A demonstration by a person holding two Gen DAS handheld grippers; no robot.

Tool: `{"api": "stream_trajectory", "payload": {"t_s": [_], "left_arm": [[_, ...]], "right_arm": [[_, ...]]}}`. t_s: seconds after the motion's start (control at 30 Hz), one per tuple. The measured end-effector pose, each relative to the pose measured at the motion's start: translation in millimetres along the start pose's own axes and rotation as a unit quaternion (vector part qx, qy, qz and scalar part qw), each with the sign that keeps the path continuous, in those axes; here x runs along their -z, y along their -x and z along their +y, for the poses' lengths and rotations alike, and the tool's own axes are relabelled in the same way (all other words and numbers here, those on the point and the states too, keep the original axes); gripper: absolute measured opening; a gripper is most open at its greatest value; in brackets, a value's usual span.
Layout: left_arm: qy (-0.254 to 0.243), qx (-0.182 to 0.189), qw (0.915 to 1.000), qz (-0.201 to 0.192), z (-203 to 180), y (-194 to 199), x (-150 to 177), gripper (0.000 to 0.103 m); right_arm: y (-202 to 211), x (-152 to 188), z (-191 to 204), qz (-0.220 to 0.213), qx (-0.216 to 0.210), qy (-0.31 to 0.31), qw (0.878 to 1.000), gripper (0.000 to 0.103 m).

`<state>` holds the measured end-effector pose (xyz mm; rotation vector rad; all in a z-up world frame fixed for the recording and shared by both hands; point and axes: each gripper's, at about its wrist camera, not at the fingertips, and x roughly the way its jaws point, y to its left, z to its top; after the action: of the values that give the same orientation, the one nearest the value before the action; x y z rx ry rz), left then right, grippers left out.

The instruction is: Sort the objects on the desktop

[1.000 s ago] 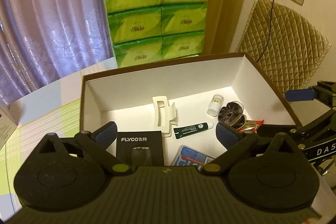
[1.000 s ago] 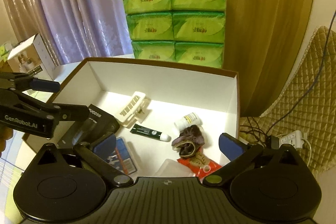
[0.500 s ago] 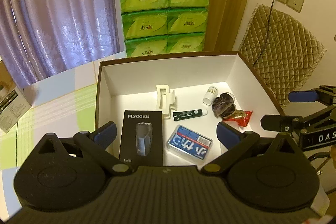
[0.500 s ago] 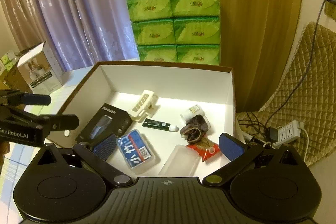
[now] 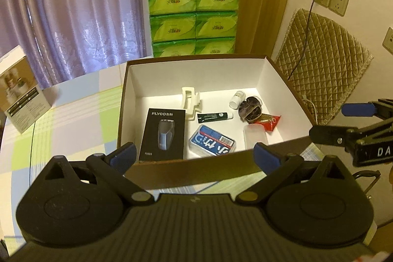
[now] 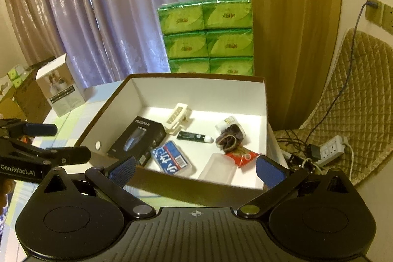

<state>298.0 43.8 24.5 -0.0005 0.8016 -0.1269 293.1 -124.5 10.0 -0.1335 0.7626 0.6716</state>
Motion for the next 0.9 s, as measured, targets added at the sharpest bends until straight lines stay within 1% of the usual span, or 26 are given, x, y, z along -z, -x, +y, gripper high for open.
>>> {"api": "stream_trajectory", "payload": {"t_s": [0.13, 0.27, 0.47, 0.77, 0.9], "left_arm": [[0.006, -0.008, 0.9999, -0.005, -5.6, 16.2, 11.4, 0.100], [0.006, -0.023, 0.9997, -0.009, -12.8, 32.3, 23.6, 0.100], [0.011, -0.037, 0.9992, -0.006, -20.7, 50.7, 43.7, 0.100], [0.024, -0.046, 0.9985, -0.016, -25.5, 79.1, 62.7, 0.100], [0.020, -0.058, 0.9980, -0.018, -29.6, 87.7, 69.4, 0.100]], "right_arm": [[14.8, 13.3, 7.8, -0.003, 0.002, 0.011, 1.000, 0.101], [28.5, 24.8, 12.3, -0.003, 0.000, 0.010, 1.000, 0.101], [46.6, 35.7, 20.9, -0.010, -0.001, 0.018, 1.000, 0.101], [69.1, 52.6, 33.1, -0.015, -0.020, 0.016, 1.000, 0.101], [77.5, 59.7, 36.7, -0.016, -0.023, 0.016, 0.999, 0.101]]}}
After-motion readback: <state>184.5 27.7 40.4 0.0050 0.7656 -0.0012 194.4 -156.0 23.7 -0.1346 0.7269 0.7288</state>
